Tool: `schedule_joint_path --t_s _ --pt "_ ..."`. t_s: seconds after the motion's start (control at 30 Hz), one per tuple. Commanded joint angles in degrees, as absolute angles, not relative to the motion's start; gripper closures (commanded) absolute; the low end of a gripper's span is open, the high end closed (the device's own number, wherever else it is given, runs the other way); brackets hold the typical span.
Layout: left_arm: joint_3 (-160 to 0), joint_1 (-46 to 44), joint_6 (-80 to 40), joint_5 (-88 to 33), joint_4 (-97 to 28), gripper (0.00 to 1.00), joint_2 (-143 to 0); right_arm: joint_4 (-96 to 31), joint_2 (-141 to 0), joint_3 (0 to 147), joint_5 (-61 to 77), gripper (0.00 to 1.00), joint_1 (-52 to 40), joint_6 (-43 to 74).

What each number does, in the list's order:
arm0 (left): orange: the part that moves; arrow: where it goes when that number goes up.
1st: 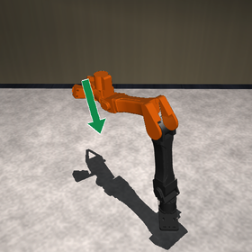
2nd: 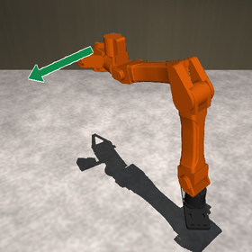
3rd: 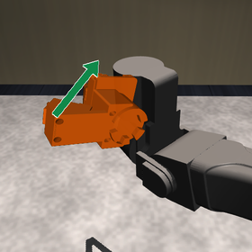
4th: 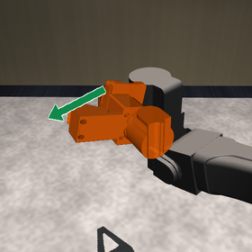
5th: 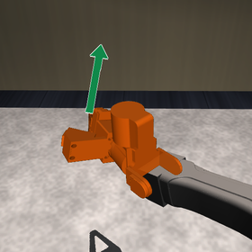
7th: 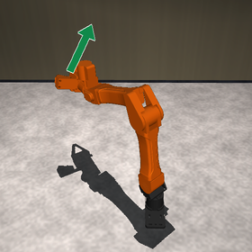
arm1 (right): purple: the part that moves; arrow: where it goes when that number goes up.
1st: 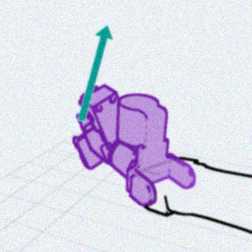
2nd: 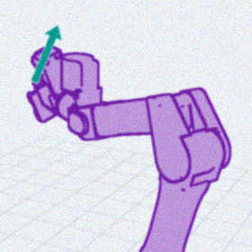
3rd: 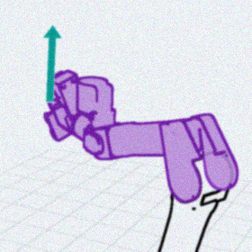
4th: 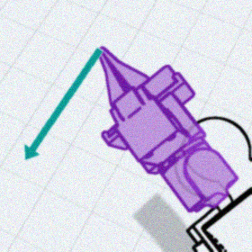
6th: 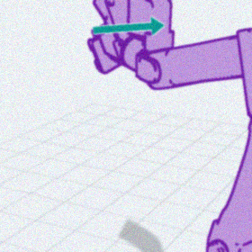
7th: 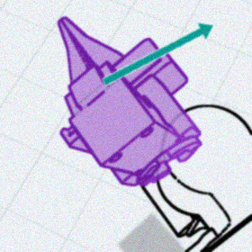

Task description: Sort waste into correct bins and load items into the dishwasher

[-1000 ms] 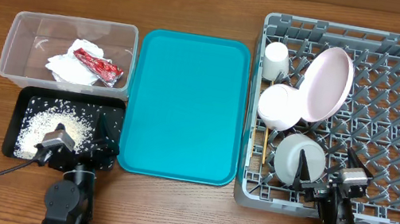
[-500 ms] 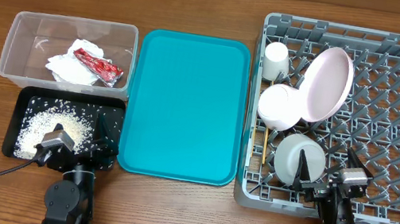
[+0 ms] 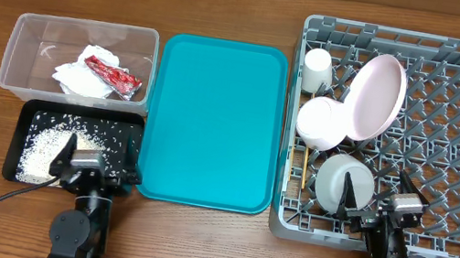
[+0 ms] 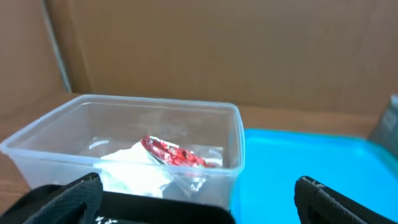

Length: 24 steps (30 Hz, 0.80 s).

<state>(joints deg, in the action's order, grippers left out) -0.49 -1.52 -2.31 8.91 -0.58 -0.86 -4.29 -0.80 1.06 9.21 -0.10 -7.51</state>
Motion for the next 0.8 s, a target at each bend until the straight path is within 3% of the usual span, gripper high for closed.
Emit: schedule_joint_path --t_s 0.0,0.4,0.77 --pt "-0.27 -1.85 6.15 7.05 -3.73 0.0 -0.19 -3.97 -0.16 0.45 9.5 0.0 -0.36 -7.51" --pt "-0.27 -1.91 6.79 6.39 -3.84 0.0 -0.19 -3.95 -0.16 0.45 9.5 0.0 -0.36 -7.51" --pt "-0.27 -1.83 -6.33 13.61 -3.09 0.0 -0.19 -3.95 -0.16 0.45 9.5 0.0 -0.36 -7.53"
